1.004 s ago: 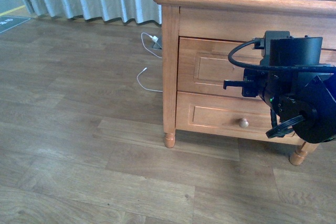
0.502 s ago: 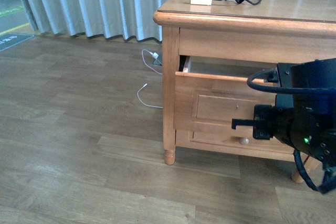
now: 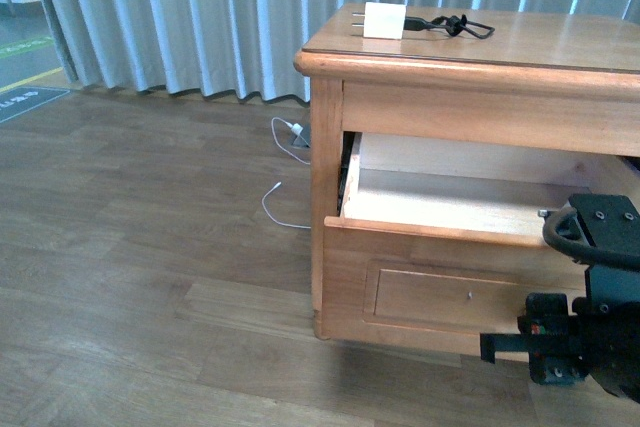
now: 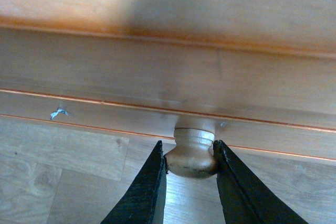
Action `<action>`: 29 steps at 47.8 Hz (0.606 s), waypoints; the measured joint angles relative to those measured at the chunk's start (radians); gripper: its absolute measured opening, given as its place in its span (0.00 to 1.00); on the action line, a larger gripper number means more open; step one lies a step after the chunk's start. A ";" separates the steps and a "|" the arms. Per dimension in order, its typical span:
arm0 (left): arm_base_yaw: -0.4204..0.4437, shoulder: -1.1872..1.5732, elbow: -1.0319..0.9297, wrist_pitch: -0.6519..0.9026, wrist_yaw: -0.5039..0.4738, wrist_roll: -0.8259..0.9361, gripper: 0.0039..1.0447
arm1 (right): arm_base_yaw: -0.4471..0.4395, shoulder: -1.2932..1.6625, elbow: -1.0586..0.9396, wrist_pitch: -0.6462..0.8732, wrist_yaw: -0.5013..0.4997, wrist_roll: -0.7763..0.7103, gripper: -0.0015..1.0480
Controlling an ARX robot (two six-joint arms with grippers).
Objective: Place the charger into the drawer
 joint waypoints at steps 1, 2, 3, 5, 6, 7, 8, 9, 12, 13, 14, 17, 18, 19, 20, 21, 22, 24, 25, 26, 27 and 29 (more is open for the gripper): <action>0.000 0.000 0.000 0.000 0.000 0.000 0.95 | 0.001 -0.007 -0.013 0.008 0.000 -0.004 0.21; 0.000 0.000 0.000 0.000 0.000 0.000 0.95 | 0.002 -0.010 -0.020 0.012 -0.001 -0.005 0.21; 0.000 0.000 0.000 0.000 0.000 0.000 0.95 | 0.003 -0.016 -0.032 0.018 -0.003 -0.005 0.21; 0.000 0.000 0.000 0.000 0.000 0.000 0.95 | 0.005 -0.024 -0.045 0.023 -0.005 -0.005 0.21; 0.000 0.000 0.000 0.000 0.000 0.000 0.95 | 0.006 -0.031 -0.056 0.024 -0.006 -0.005 0.21; 0.000 0.000 0.000 0.000 0.000 0.000 0.95 | 0.007 -0.037 -0.063 0.028 -0.006 -0.006 0.23; 0.000 0.000 0.000 0.000 0.000 0.000 0.95 | 0.008 -0.040 -0.068 0.032 -0.005 -0.007 0.25; 0.000 0.000 0.000 0.000 0.000 0.000 0.95 | 0.009 -0.042 -0.072 0.035 -0.003 -0.006 0.27; 0.000 0.000 0.000 0.000 0.000 0.000 0.95 | 0.012 -0.053 -0.089 0.036 0.007 -0.001 0.36; 0.000 0.000 0.000 0.000 0.000 0.000 0.95 | 0.012 -0.061 -0.095 0.031 0.010 0.001 0.40; 0.000 0.000 0.000 0.000 0.000 0.000 0.95 | 0.013 -0.071 -0.102 0.023 0.016 0.001 0.43; 0.000 0.000 0.000 0.000 0.000 0.000 0.95 | 0.011 -0.103 -0.124 -0.002 0.048 0.006 0.52; 0.000 0.000 0.000 0.000 0.000 0.000 0.95 | 0.008 -0.121 -0.132 -0.016 0.052 0.011 0.55; 0.000 0.000 0.000 0.000 0.000 0.000 0.95 | 0.006 -0.131 -0.136 -0.023 0.052 0.014 0.57; 0.000 0.000 0.000 0.000 0.000 0.000 0.95 | 0.002 -0.153 -0.142 -0.039 0.051 0.017 0.60; 0.000 0.000 0.000 0.000 0.000 0.000 0.95 | -0.002 -0.178 -0.148 -0.055 0.051 0.019 0.64; 0.000 0.000 0.000 0.000 0.000 0.000 0.95 | -0.003 -0.191 -0.151 -0.063 0.050 0.019 0.65; 0.000 0.000 0.000 0.000 0.000 0.000 0.95 | -0.006 -0.250 -0.161 -0.093 0.039 0.021 0.72; 0.000 0.000 0.000 0.000 0.000 0.000 0.95 | -0.007 -0.282 -0.165 -0.108 0.030 0.021 0.75; 0.000 0.000 0.000 0.000 0.000 0.000 0.95 | -0.008 -0.298 -0.166 -0.115 0.025 0.020 0.77; 0.000 0.000 0.000 0.000 0.000 0.000 0.95 | -0.011 -0.332 -0.170 -0.130 0.014 0.019 0.80; 0.000 0.000 0.000 0.000 0.000 0.000 0.95 | -0.018 -0.407 -0.178 -0.148 -0.008 0.011 0.88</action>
